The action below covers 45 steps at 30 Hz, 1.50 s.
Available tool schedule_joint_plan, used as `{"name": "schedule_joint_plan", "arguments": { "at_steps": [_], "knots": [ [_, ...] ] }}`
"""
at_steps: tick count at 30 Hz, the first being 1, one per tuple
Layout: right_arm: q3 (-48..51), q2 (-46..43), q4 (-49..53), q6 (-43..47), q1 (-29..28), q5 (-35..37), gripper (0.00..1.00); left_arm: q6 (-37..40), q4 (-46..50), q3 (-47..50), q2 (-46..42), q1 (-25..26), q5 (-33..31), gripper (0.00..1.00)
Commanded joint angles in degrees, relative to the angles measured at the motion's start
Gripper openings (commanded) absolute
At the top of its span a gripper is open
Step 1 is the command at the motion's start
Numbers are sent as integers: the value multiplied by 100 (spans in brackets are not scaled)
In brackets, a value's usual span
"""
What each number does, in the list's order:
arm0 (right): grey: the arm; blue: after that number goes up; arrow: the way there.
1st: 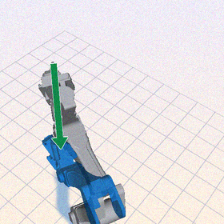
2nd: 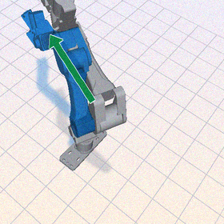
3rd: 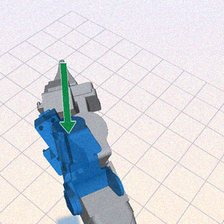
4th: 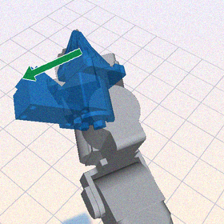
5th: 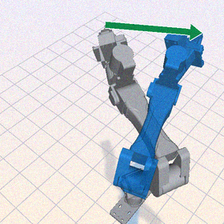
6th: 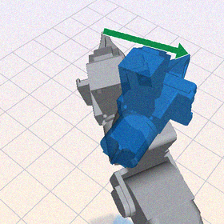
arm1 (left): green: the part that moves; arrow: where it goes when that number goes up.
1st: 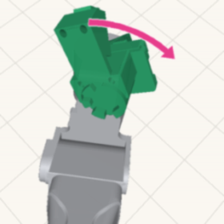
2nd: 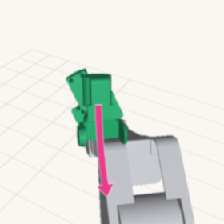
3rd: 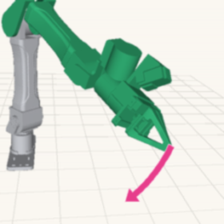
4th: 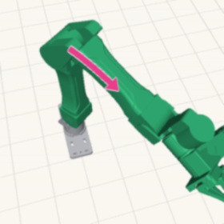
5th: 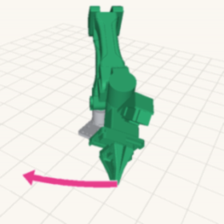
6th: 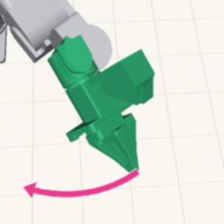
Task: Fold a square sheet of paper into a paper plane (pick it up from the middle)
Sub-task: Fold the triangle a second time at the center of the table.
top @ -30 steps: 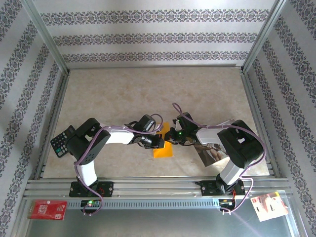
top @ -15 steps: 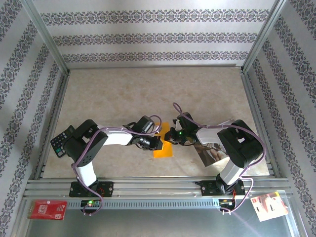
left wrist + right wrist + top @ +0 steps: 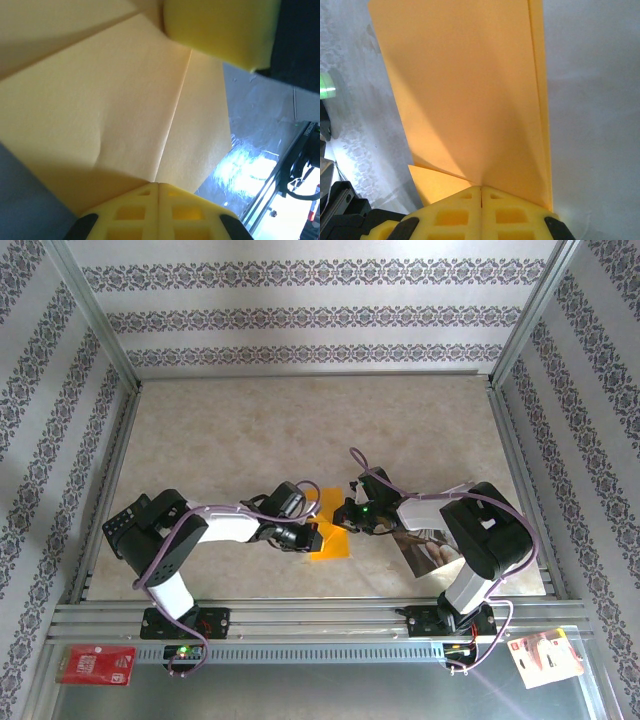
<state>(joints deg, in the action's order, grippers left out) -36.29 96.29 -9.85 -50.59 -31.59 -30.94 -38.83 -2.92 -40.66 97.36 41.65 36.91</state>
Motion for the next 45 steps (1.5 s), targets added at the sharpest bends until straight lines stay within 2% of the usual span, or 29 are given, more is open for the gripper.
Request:
{"name": "schedule_joint_plan", "arguments": {
  "at_steps": [1, 6, 10, 17, 22, 29, 33, 38, 45],
  "knots": [
    [175, 382, 879, 202, 47, 589, 0, 18, 420, 307, -147, 91, 60, 0],
    [19, 407, 1031, 405, 39, 519, 0, -181, -71, 354, -618, -34, 419, 4],
    [-187, 417, 1218, 637, 17, 368, 0, -627, -616, 318, -784, -308, 357, 5],
    [-544, 288, 1500, 930, 53, 167, 0, -347, 158, -518, -118, -507, -252, 0],
    [-685, 144, 1618, 1002, 103, 67, 1, -110, 376, -709, 236, -587, -434, 0],
    [-613, -579, 1868, 942, 124, -15, 8, -7, 295, -641, 602, -605, -501, 0],
    [-318, -1289, 2494, 765, -45, 494, 16, 42, 307, -584, 626, -605, -581, 0],
    [50, -1963, 3024, 210, -524, 1278, 27, 76, 318, -514, 609, -605, -623, 0],
    [192, -1962, 2965, -239, -1009, 1727, 36, 86, 292, -492, 658, -605, -603, 0]
  ]
}}
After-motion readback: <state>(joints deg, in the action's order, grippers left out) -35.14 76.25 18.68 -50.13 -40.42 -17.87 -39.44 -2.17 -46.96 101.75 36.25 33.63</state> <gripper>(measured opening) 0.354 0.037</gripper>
